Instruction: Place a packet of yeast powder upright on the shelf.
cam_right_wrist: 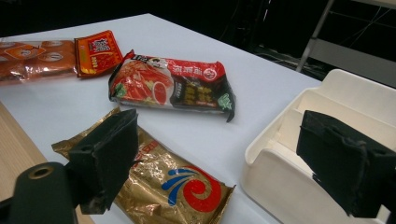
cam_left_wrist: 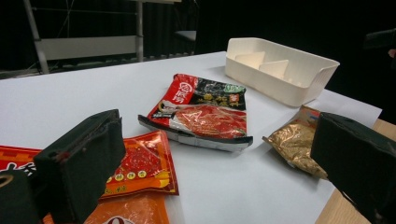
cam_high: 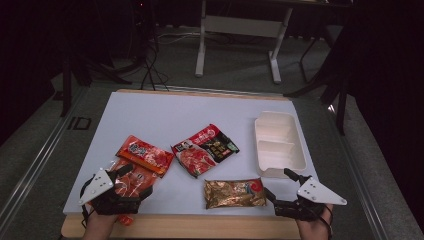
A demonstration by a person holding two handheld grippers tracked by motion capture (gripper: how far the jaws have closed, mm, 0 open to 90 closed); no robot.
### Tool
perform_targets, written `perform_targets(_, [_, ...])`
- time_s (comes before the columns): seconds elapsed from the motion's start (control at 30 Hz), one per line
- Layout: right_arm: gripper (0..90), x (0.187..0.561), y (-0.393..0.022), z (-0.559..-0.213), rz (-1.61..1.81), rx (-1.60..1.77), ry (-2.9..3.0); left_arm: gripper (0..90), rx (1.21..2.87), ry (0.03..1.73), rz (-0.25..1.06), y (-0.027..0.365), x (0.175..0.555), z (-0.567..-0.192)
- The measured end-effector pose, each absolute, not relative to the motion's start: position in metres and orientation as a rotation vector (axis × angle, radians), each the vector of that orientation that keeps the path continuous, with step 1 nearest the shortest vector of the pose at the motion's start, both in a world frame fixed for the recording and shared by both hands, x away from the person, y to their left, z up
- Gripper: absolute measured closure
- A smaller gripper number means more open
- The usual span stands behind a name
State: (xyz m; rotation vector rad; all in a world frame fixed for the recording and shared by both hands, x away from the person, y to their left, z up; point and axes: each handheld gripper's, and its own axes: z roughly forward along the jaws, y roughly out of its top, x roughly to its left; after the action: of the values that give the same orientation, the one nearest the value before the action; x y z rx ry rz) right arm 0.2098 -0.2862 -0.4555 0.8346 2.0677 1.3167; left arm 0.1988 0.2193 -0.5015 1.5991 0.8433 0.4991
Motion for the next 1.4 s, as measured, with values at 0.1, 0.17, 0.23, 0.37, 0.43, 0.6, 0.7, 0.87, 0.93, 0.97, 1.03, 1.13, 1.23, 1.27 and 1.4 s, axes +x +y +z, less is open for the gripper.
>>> perform_targets(0.1, [13.2,0.21,-0.287,-0.456,1.321,0.847,2.072,2.7,1.597,0.843,0.501,0.22,0.199,-0.501])
perform_targets(0.17, [13.2,0.209,-0.287,-0.455,1.326,0.854,2.067,2.7,1.599,0.844,0.504,0.22,0.199,-0.501])
perform_targets(0.23, [13.2,0.209,-0.287,-0.454,1.325,0.852,2.063,2.7,1.599,0.844,0.503,0.22,0.199,-0.501])
perform_targets(0.37, [12.4,0.208,-0.288,-0.451,1.326,0.883,2.071,2.7,1.598,0.845,0.503,0.22,0.199,-0.501])
perform_targets(0.43, [12.4,0.208,-0.288,-0.449,1.332,0.888,2.058,2.7,1.601,0.845,0.504,0.22,0.199,-0.501])
perform_targets(0.6, [12.4,0.207,-0.289,-0.447,1.346,0.876,2.045,2.7,1.598,0.842,0.501,0.219,0.199,-0.501])
perform_targets(0.7, [12.4,0.208,-0.289,-0.449,1.346,0.869,2.04,2.7,1.599,0.844,0.501,0.22,0.199,-0.501])
perform_targets(0.87, [12.3,0.21,-0.288,-0.453,1.337,0.851,2.056,2.7,1.6,0.844,0.499,0.22,0.2,-0.502])
perform_targets(0.93, [12.3,0.21,-0.288,-0.453,1.333,0.845,2.057,2.7,1.6,0.843,0.5,0.219,0.199,-0.502])
perform_targets(0.97, [12.2,0.21,-0.288,-0.452,1.336,0.84,2.06,2.7,1.6,0.843,0.5,0.219,0.199,-0.502])
perform_targets(1.03, [12.2,0.21,-0.287,-0.45,1.332,0.837,2.052,2.7,1.599,0.844,0.501,0.219,0.199,-0.502])
perform_targets(1.13, [12.2,0.209,-0.286,-0.446,1.333,0.835,2.057,2.7,1.599,0.844,0.505,0.22,0.199,-0.501])
perform_targets(1.23, [11.8,0.21,-0.282,-0.439,1.316,0.829,2.077,2.7,1.599,0.844,0.505,0.219,0.199,-0.502])
perform_targets(1.27, [11.8,0.211,-0.281,-0.436,1.319,0.829,2.07,2.7,1.599,0.844,0.505,0.219,0.199,-0.502])
perform_targets(1.4, [11.8,0.217,-0.276,-0.427,1.317,0.81,2.095,2.7,1.602,0.842,0.505,0.219,0.199,-0.502])
